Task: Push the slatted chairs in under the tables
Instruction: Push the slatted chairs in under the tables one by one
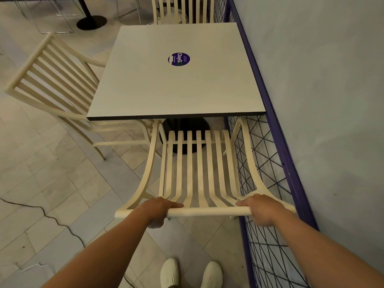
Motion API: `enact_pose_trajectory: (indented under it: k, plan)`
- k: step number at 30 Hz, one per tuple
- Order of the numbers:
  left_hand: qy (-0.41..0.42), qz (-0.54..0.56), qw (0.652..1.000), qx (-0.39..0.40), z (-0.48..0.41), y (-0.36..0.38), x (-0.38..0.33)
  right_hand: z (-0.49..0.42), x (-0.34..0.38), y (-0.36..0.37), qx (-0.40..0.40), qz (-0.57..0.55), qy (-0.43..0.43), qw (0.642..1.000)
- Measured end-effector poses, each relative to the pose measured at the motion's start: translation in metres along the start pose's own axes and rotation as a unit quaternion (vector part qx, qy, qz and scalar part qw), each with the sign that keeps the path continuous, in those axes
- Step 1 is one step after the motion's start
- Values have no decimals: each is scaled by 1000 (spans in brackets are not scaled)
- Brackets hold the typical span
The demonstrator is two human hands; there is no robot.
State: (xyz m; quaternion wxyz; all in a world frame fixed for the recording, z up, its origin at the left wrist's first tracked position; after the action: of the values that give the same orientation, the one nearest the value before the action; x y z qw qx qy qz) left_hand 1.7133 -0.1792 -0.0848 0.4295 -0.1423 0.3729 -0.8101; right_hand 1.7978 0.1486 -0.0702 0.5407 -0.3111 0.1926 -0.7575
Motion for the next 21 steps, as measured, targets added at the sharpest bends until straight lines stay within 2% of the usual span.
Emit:
enact_pose_trajectory:
  k: [21]
  plan:
    - [-4,8,1000,10,9,-1,-6,4,0,6,-10,-1,3,1000]
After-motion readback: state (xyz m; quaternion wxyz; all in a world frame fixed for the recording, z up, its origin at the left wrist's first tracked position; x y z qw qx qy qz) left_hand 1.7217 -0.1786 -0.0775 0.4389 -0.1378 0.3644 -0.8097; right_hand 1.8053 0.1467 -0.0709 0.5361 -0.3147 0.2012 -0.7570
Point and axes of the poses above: each hand's wrist, its own z-axis away from the middle knuckle, its own y-axis out of the palm, x = y × z, the point moved 1 cm from there along -z, towards the middle knuckle, and after that the axes turned 10 degrees about -z, right-handed, at the moved point
